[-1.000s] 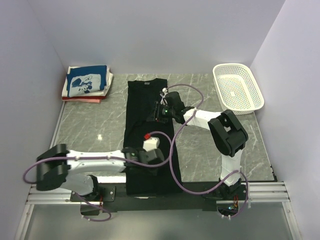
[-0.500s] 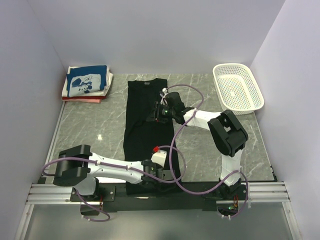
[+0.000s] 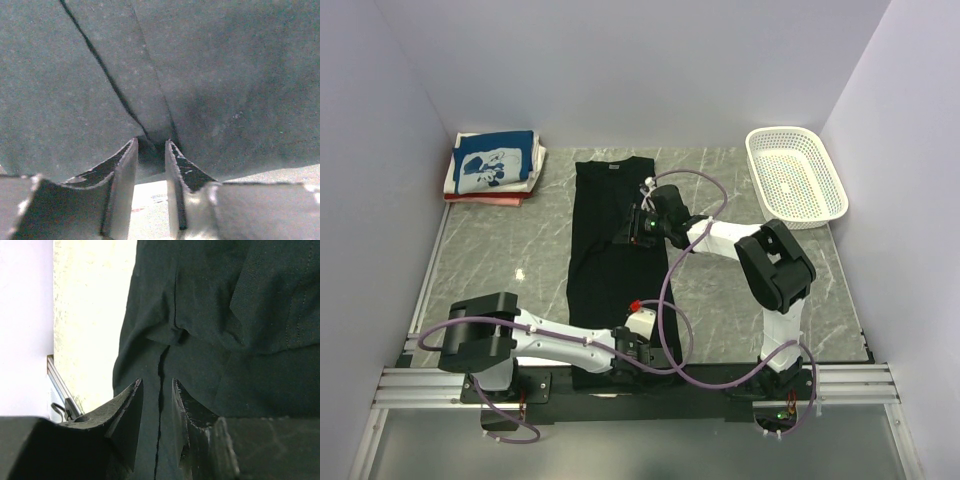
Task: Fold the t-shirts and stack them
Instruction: Fold the tshirt
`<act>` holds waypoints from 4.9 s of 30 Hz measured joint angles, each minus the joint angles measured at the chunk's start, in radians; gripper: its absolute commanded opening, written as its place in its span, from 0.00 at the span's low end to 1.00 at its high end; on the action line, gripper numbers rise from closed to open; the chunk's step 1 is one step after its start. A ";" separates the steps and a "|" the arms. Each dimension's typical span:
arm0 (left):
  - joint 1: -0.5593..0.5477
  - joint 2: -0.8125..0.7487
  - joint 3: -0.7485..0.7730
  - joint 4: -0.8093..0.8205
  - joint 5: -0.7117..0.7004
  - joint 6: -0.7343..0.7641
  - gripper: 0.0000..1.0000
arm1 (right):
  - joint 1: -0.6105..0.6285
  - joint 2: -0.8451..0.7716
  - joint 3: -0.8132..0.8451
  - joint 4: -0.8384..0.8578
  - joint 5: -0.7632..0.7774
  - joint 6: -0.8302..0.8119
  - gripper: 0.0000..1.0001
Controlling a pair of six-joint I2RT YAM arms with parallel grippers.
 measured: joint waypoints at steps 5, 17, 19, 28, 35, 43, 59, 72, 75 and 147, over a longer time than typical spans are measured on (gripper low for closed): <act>-0.004 0.000 -0.001 -0.006 -0.005 0.000 0.24 | 0.000 0.015 0.000 -0.001 0.000 0.000 0.36; -0.051 -0.041 -0.001 -0.066 -0.018 -0.024 0.01 | 0.000 0.029 0.000 -0.001 0.000 0.000 0.34; -0.068 -0.070 0.000 -0.081 -0.019 -0.025 0.01 | 0.000 0.029 0.000 -0.001 0.000 0.000 0.34; -0.132 -0.204 -0.011 -0.080 -0.016 -0.029 0.01 | 0.000 0.029 0.000 -0.001 0.002 0.000 0.34; -0.156 -0.330 -0.114 -0.039 -0.003 -0.049 0.02 | 0.000 0.029 0.000 -0.002 0.010 0.000 0.35; -0.157 -0.428 -0.181 0.040 -0.003 -0.045 0.01 | 0.000 0.029 -0.010 0.000 0.034 0.002 0.41; -0.157 -0.515 -0.230 0.090 -0.005 -0.049 0.01 | 0.027 0.124 0.026 0.034 0.038 0.032 0.48; -0.158 -0.546 -0.270 0.103 -0.004 -0.054 0.01 | 0.033 0.177 0.076 0.069 0.103 0.102 0.32; -0.158 -0.559 -0.272 0.104 -0.004 -0.054 0.01 | 0.033 0.178 0.076 0.068 0.123 0.114 0.22; -0.082 -0.413 -0.280 0.506 0.055 0.149 0.49 | 0.021 0.001 0.073 -0.107 0.184 0.121 0.54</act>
